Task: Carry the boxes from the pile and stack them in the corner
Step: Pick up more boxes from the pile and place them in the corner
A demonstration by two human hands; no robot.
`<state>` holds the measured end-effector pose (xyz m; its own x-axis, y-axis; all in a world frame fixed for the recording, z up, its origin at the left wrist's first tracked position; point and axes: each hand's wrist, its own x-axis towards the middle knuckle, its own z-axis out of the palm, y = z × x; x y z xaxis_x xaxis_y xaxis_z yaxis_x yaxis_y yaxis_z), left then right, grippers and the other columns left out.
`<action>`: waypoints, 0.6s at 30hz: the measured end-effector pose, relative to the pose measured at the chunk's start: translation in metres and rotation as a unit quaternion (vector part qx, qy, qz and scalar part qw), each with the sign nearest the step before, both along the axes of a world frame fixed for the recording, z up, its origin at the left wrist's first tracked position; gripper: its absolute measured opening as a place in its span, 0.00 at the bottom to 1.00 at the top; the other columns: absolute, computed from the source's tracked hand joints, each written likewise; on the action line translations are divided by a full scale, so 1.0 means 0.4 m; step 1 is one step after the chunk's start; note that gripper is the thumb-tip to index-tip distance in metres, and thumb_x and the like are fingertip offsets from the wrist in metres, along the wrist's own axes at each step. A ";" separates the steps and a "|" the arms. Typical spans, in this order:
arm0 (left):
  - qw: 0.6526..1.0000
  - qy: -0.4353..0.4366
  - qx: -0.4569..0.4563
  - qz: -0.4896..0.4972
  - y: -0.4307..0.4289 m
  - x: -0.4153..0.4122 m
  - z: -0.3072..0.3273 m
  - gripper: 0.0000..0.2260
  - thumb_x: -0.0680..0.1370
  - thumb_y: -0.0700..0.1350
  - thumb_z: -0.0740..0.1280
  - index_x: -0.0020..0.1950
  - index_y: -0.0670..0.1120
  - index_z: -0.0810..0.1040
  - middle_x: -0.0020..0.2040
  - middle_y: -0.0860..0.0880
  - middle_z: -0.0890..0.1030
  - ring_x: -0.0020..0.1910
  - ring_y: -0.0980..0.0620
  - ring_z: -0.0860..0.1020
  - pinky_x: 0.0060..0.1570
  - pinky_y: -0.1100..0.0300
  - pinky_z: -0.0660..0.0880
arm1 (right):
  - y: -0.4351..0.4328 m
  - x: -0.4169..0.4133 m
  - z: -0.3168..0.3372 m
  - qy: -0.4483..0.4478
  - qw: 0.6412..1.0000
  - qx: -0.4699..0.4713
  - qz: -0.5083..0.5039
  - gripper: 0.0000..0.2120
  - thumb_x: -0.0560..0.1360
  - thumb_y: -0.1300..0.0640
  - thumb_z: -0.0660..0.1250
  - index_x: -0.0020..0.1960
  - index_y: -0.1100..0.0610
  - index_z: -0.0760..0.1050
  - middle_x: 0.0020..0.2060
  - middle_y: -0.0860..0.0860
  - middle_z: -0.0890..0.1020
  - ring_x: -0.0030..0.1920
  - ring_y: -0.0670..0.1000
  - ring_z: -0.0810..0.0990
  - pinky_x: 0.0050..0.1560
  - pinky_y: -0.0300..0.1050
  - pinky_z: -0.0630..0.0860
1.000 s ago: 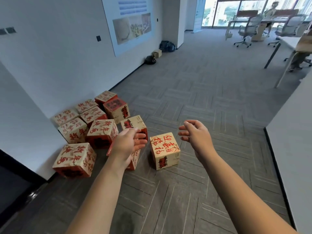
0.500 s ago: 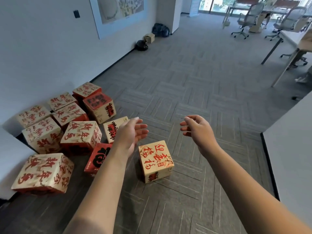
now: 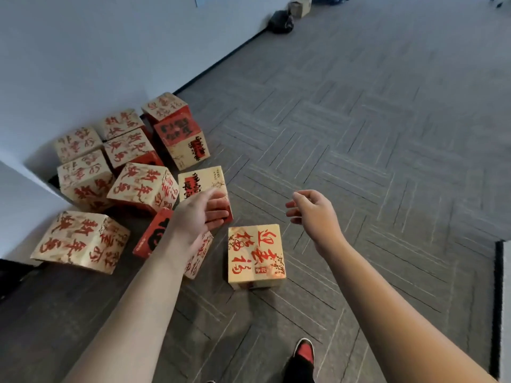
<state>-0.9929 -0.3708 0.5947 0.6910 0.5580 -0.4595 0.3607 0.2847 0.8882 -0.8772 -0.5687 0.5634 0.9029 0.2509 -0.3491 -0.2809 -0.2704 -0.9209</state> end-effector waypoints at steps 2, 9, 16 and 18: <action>1.000 0.008 -0.002 0.025 -0.009 0.036 -0.032 0.14 0.84 0.49 0.60 0.59 0.41 0.80 0.54 0.39 0.85 0.53 0.42 0.83 0.56 0.49 0.80 | -0.005 0.055 -0.049 0.015 1.000 -0.009 0.014 0.07 0.85 0.55 0.63 0.59 0.55 0.78 0.50 0.55 0.85 0.47 0.53 0.84 0.50 0.50 0.83; 0.997 0.061 0.000 0.053 0.004 0.125 -0.246 0.13 0.85 0.48 0.60 0.57 0.41 0.79 0.55 0.39 0.83 0.56 0.41 0.83 0.60 0.45 0.79 | 0.005 0.184 -0.256 0.051 0.996 -0.054 0.052 0.08 0.85 0.54 0.63 0.60 0.55 0.77 0.49 0.54 0.85 0.47 0.53 0.85 0.52 0.52 0.84; 0.994 0.104 -0.004 0.033 0.040 0.192 -0.675 0.12 0.85 0.52 0.60 0.61 0.47 0.77 0.59 0.46 0.81 0.60 0.46 0.80 0.64 0.47 0.76 | 0.032 0.255 -0.672 0.078 0.988 -0.119 0.054 0.05 0.84 0.56 0.64 0.53 0.53 0.78 0.47 0.53 0.86 0.46 0.53 0.84 0.51 0.53 0.82; 0.993 0.110 -0.005 0.032 0.057 0.209 -0.817 0.10 0.84 0.53 0.60 0.59 0.50 0.76 0.60 0.46 0.81 0.60 0.47 0.80 0.65 0.46 0.76 | 0.046 0.266 -0.813 0.088 0.985 -0.136 0.056 0.05 0.84 0.55 0.64 0.52 0.53 0.78 0.47 0.54 0.86 0.46 0.53 0.84 0.52 0.55 0.82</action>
<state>-0.9091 -0.3481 0.2679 0.5359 0.5927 -0.6013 0.5268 0.3218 0.7867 -0.7706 -0.5503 0.2383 0.7936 0.2217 -0.5666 -0.3845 -0.5390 -0.7494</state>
